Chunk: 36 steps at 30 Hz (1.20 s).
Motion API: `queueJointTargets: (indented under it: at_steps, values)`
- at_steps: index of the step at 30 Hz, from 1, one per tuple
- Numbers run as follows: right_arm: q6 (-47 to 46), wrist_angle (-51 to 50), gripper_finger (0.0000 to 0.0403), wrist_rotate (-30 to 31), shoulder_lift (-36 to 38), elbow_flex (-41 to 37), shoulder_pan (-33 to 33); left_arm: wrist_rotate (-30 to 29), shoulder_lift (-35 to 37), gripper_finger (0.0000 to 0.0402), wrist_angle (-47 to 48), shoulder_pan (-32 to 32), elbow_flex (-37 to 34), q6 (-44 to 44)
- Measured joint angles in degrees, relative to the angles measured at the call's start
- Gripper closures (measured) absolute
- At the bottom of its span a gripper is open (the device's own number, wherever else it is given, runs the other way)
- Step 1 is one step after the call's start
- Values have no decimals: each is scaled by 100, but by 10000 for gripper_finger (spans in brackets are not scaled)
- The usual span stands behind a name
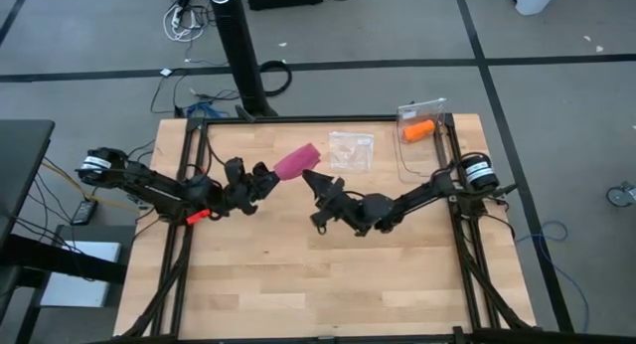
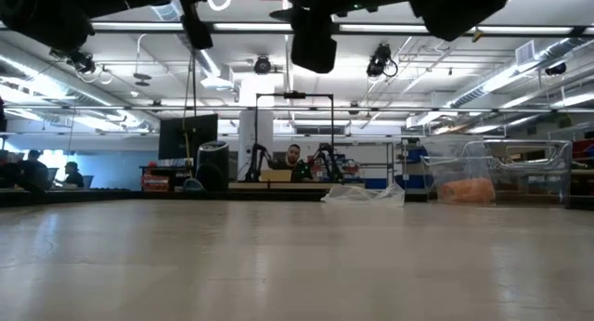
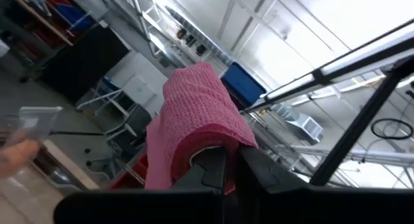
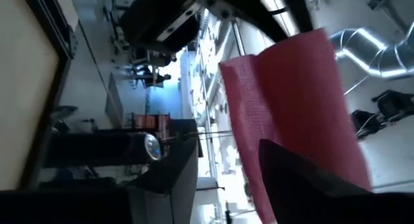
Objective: Roll bandage
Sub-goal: Roll the pink bandage
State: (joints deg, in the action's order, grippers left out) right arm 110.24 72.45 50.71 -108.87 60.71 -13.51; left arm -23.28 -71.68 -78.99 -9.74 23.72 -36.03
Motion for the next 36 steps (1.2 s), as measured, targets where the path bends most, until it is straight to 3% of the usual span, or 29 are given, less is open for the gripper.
queueJointTargets:
  at_steps: [8,14,25,36]
  values:
    - [236,145,271,-216,-69,187,98,36,0,381,174,0,53,118]
    - [149,144,388,-88,-69,187,-24,-6,0,381,177,34,53,332]
    - [68,12,400,410,-69,185,-511,-628,-2,381,714,37,53,1625]
    - [-42,-74,401,653,-69,174,-411,-593,7,381,2181,42,62,1803]
